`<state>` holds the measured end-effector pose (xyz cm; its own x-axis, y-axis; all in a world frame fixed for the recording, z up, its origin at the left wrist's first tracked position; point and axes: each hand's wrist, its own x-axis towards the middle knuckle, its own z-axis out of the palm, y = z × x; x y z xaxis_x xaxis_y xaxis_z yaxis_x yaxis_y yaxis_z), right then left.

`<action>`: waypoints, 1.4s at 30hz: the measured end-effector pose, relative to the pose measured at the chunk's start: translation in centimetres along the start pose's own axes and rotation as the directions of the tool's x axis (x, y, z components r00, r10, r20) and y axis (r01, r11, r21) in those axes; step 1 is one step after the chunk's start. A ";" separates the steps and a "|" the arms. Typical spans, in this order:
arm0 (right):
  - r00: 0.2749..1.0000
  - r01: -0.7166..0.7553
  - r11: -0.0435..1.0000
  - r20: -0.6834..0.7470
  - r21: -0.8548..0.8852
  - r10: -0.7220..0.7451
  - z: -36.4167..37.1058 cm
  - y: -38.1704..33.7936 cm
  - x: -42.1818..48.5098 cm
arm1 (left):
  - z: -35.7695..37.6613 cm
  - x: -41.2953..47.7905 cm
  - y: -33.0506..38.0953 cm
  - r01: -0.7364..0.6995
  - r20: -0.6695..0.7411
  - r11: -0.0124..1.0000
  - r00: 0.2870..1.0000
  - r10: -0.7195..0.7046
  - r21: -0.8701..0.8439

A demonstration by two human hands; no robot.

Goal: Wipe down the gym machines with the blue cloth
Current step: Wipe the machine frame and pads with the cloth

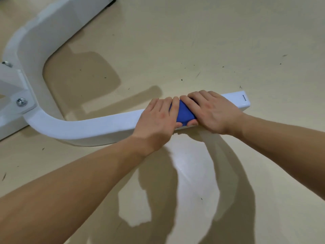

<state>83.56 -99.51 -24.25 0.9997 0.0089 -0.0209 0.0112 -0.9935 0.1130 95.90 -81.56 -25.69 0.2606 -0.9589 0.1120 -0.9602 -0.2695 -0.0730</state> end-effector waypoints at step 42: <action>0.985 -0.135 0.991 -0.113 -0.017 0.132 1.9 6.6 -6.5 | 0.0 7.5 7.4 -0.081 0.008 0.997 0.997 0.081 -0.013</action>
<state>77.10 -106.38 -25.24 0.9882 -0.1095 0.1070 -0.1233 -0.9836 0.1318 90.77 -90.72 -25.43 0.1824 -0.9783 0.0979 -0.9794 -0.1896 -0.0691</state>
